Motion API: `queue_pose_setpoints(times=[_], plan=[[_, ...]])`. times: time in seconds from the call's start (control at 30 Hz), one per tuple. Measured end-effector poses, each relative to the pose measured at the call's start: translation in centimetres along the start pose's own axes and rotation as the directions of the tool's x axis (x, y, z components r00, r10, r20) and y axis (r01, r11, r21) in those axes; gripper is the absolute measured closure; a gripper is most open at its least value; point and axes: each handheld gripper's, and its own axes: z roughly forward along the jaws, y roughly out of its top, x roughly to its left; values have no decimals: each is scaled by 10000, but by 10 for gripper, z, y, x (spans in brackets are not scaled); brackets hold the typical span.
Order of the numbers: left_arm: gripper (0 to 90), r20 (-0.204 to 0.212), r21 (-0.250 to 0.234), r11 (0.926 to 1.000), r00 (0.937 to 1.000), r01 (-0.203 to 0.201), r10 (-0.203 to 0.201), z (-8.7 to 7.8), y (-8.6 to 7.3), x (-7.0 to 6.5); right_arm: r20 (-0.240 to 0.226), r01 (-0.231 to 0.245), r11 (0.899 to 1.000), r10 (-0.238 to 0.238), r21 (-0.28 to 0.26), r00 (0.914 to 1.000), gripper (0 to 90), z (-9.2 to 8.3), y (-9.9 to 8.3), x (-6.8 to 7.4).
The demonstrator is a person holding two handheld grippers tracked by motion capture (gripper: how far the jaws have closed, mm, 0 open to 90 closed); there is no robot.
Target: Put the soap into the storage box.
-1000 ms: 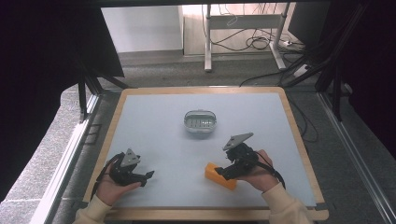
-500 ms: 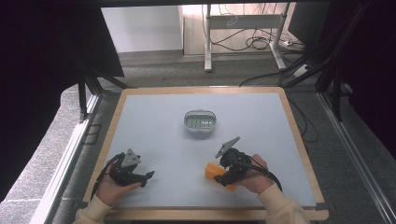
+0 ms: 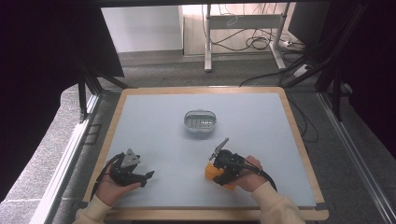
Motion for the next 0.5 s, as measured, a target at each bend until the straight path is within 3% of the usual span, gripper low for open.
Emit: queue_pose_setpoints(times=[0.13, 0.5], plan=[[185, -31, -28, 10000, 10000, -36, 36, -1, 0, -1, -18, 133, 9997, -132, 185, 9999, 604, 3, 2, 1], [185, -71, -41, 10000, 10000, -70, 69, -1, 0, -1, 48, 197, 9993, -198, 334, 9998, 614, 1, 2, 2]])
